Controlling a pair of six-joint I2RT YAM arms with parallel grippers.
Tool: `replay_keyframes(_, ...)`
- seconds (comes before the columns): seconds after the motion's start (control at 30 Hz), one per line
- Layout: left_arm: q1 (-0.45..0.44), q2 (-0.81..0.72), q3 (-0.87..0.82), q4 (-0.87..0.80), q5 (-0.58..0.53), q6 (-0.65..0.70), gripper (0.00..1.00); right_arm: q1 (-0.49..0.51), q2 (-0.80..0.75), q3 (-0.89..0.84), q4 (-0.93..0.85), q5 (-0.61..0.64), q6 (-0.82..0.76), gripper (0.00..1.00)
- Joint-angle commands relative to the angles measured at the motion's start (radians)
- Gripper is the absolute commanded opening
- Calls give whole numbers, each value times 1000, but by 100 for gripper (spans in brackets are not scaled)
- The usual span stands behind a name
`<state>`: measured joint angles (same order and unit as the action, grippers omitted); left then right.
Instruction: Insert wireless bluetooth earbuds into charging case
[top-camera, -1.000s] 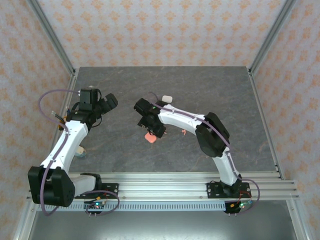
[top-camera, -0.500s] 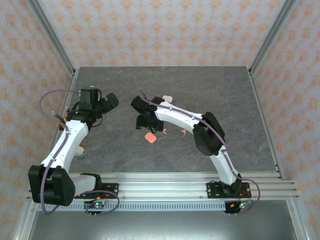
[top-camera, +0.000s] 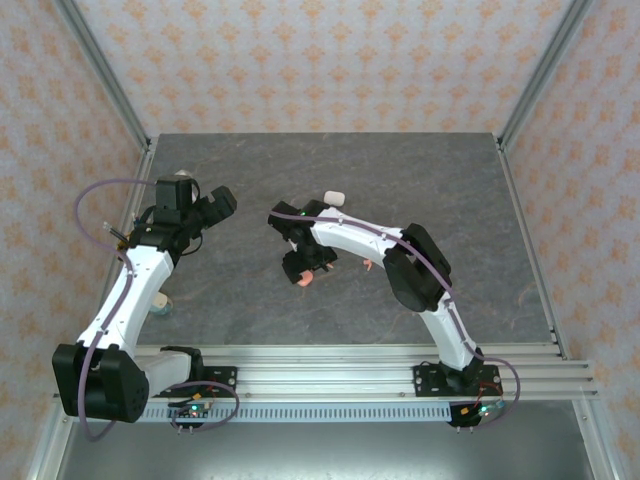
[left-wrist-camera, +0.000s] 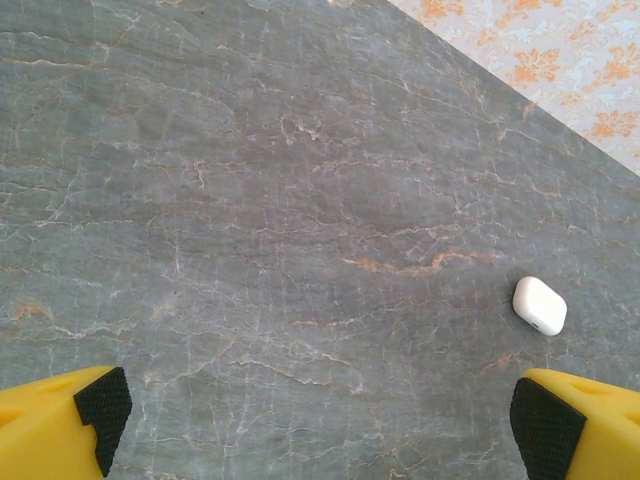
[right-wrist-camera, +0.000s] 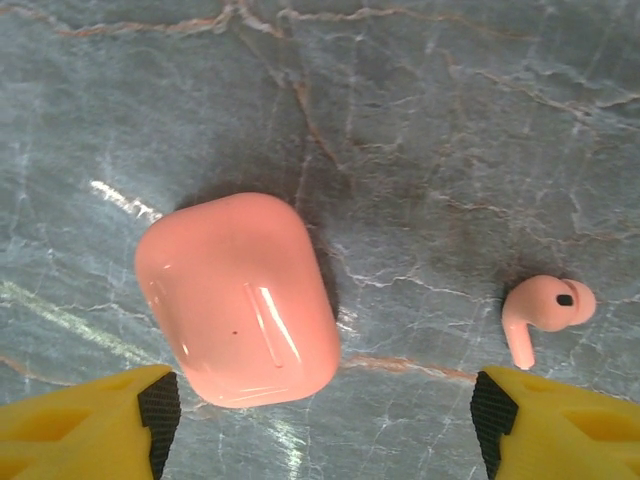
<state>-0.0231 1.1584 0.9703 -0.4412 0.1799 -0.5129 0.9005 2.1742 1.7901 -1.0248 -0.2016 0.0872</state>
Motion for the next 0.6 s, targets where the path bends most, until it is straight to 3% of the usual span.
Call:
replay_keyframes(0.0, 10, -5, 36, -35, 16, 27, 100, 3, -42, -9, -17, -44, -65, 77)
replay_keyframes(0.2, 11, 1, 39, -42, 19, 35, 100, 3, -21, 6, -35, -100, -86, 76)
replay_keyframes(0.57, 11, 17, 38, -31, 29, 16, 100, 4, 38, 51, -61, -60, -99, 75)
